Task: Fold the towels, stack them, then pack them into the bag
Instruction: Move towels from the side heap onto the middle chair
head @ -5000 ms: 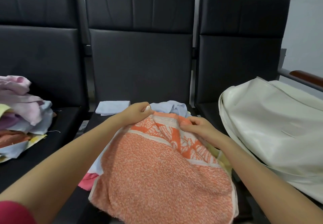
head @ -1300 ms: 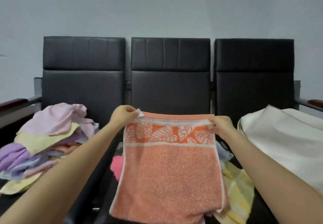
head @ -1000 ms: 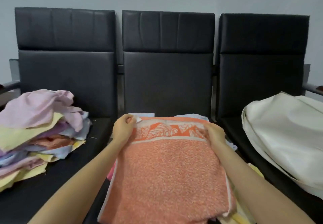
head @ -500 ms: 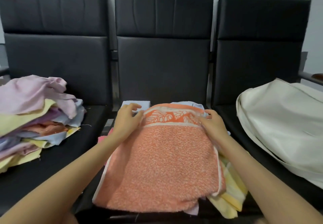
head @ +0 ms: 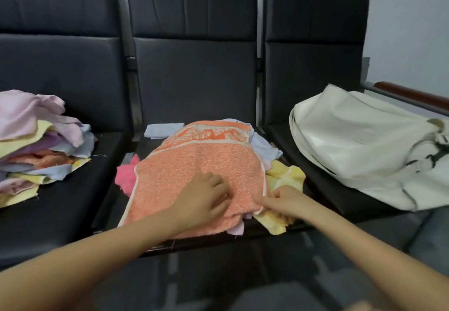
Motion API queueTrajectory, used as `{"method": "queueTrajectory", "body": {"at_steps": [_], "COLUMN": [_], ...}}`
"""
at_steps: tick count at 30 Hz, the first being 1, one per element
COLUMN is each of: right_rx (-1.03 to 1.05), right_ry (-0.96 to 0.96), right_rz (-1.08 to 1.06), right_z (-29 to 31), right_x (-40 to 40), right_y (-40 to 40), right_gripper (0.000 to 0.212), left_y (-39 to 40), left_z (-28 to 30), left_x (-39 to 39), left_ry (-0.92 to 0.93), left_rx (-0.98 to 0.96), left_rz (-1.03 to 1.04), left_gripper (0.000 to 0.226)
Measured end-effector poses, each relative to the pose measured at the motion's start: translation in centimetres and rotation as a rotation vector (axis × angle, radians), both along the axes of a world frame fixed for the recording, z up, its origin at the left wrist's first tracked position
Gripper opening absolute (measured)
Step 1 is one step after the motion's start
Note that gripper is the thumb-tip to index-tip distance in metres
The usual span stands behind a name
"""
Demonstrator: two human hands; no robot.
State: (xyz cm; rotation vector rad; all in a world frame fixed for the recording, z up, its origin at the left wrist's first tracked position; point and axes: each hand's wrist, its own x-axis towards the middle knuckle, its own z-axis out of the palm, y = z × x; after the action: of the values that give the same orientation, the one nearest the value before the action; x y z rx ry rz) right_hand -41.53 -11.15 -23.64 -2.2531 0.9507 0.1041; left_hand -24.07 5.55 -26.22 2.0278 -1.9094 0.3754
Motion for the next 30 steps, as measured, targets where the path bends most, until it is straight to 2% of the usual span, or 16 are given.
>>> {"method": "queueTrajectory", "body": {"at_steps": [5,11,13,15,17,18,20,21,22,25,28,30], "right_rx": [0.35,0.536,0.611,0.593,0.407,0.289,0.173,0.181,0.211,0.305,0.299,0.257], "right_ry": [-0.355,-0.762,-0.846,-0.828,-0.672,-0.61,-0.635,-0.679,-0.729,-0.857,-0.861,-0.784], "right_rz": [-0.185,-0.262,-0.253,-0.164,-0.018,0.026,0.007,-0.025,-0.061,-0.145,-0.153,-0.148], "right_z": [-1.3,-0.5,0.0,0.1,-0.3,-0.7,-1.0,-0.8,-0.6,0.2,0.6,0.6], "right_x": [-1.1,-0.3,0.3,0.6,0.6,0.6,0.5,0.3,0.0,-0.9,-1.7,-2.1], "right_y": [0.7,1.6,1.7,2.1,2.5,2.7,2.9,3.3,3.3,3.1,2.5,1.6], "right_gripper": [0.022,0.009,0.01,0.02,0.031,0.031,0.018,0.007,0.008,0.029,0.038,0.038], "left_y": [2.0,3.2,3.3,3.3,3.3,3.2,3.2,3.2,3.1,3.1,3.2,3.3], "left_z": [-1.7,-3.0,-3.3,-3.5,-3.8,-3.9,-4.0,-4.0,-4.0,-4.0,-3.7,-3.5], "left_x": [-0.1,-0.7,-0.8,-0.8,-0.5,-0.4,-0.2,-0.1,-0.1,0.1,0.3,0.2], "left_ry": [-0.095,-0.206,-0.215,-0.23,-0.264,-0.28,-0.304,-0.314,-0.322,-0.336,-0.328,-0.331], "left_rx": [-0.061,-0.006,0.001,0.017,0.034,0.037,0.039,0.042,0.045,0.06,0.066,0.063], "left_rz": [-0.075,-0.05,-0.039,-0.026,-0.023,-0.025,-0.03,-0.03,-0.028,-0.032,-0.042,-0.04], "left_gripper": [0.04,0.059,0.064,0.068,0.07,0.071,0.073,0.074,0.075,0.076,0.073,0.071]}}
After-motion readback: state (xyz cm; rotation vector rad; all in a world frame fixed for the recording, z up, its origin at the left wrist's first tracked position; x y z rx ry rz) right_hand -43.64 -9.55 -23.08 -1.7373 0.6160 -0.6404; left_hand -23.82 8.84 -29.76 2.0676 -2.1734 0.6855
